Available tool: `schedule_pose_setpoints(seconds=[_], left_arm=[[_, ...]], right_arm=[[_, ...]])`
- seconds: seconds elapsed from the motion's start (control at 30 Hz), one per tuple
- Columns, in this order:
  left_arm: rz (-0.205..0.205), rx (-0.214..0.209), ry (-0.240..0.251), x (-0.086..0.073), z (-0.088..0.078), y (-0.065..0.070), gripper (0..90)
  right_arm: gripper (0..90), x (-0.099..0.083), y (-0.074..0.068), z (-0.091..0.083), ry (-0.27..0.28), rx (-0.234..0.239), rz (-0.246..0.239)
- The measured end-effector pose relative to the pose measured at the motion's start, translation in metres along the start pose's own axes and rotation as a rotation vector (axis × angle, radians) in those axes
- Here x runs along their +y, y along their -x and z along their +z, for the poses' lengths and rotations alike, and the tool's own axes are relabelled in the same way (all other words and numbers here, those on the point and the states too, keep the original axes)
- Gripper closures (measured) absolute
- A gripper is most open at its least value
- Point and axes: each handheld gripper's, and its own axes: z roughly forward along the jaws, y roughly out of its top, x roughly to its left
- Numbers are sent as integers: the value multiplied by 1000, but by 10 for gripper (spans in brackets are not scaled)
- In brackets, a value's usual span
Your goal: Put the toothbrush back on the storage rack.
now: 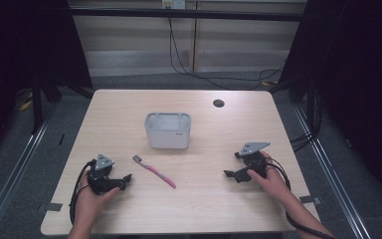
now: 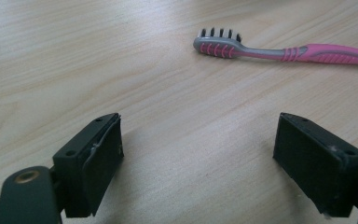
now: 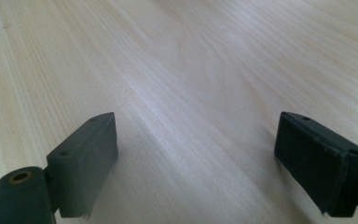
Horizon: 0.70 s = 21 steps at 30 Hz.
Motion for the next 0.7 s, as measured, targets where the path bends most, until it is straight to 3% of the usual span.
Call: schedule_pose_setpoints(seconds=[0.3,0.43,0.47,0.53,0.63,0.7], left_arm=[[-5,8,-2,1,0,0,153],[-25,32,-80,12,2,3,164],[-57,28,-120,19,2,4,206],[-68,21,-138,22,2,4,255],[-128,-12,-202,37,3,8,285],[-133,-10,-210,41,2,9,287]], right_arm=[[130,0,0,0,1,0,-1],[129,0,0,0,0,1,-2],[129,0,0,0,0,1,-2],[129,0,0,0,0,1,-3],[130,0,0,0,0,1,-3],[129,0,0,0,0,1,-2]])
